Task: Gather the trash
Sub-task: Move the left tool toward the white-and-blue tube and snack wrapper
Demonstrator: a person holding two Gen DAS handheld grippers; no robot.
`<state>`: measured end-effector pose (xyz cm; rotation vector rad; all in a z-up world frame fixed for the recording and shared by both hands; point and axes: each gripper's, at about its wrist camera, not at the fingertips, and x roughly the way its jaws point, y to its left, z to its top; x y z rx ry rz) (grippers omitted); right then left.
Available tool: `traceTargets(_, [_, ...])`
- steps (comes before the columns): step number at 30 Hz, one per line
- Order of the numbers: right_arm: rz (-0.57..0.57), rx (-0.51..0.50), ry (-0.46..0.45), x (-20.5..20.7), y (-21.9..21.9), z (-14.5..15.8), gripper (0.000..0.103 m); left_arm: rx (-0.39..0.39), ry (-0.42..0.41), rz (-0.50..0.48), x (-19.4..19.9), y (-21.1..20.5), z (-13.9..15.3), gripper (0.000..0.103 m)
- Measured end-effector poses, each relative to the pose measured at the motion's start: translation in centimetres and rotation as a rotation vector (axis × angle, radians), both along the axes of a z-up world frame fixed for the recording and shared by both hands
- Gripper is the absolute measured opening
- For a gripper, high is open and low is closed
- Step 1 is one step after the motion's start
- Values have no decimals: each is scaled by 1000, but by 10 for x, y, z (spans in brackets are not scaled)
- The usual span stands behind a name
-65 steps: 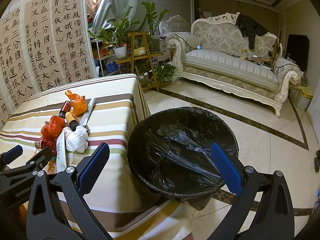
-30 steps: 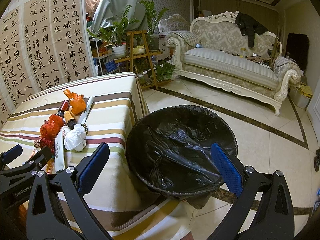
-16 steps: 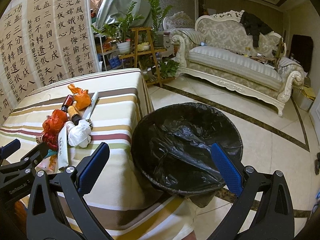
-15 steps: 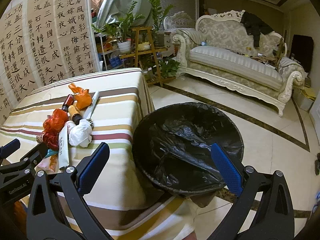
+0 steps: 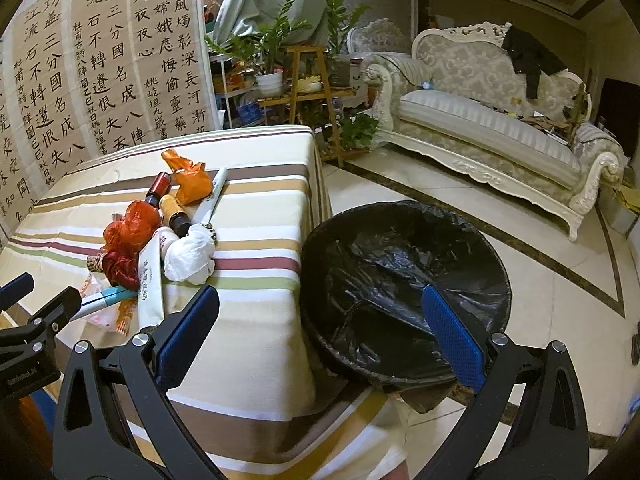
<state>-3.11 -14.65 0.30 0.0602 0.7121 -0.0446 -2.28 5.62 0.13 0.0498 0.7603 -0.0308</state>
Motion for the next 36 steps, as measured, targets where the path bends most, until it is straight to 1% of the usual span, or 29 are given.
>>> traceTargets(3, [11,0,8,1,3,-1,99,-19,27,-17,0,3,-4,93])
traceTargets(4, [14,-2,9,2,5,-2,99,-25,36,-21,0,3,-6,84])
traceTargets(5, [17,-4,11,2,7,-1,99,-28,47,-25,1,4,-7,68])
traceTargets(6, [19,-5,11,3,7,-1,99,-30,62,-25,3,4,-9,65])
traceTargets(8, [21,-5,13,3,8,-1,99,-48,81,-32,5,5,-12,65])
traceTargets(13, [22,-2,17,4,8,-2,99,-56,71,-43,4,7,-11,65])
traceTargets(16, [31,7,29,6,9,-3,99,-69,84,-34,6,11,-12,65])
traceTargets(19, [43,19,39,8,11,-5,99,-68,87,-42,3,14,-11,58])
traceTargets(27, [69,24,45,10,17,-6,99,-57,84,-53,-5,23,-9,58])
traceTargets(34, [72,17,46,9,20,-6,99,-82,82,-94,-1,12,-10,57])
traceTargets(36, [71,16,44,9,21,-5,99,-83,77,-104,1,10,-10,52])
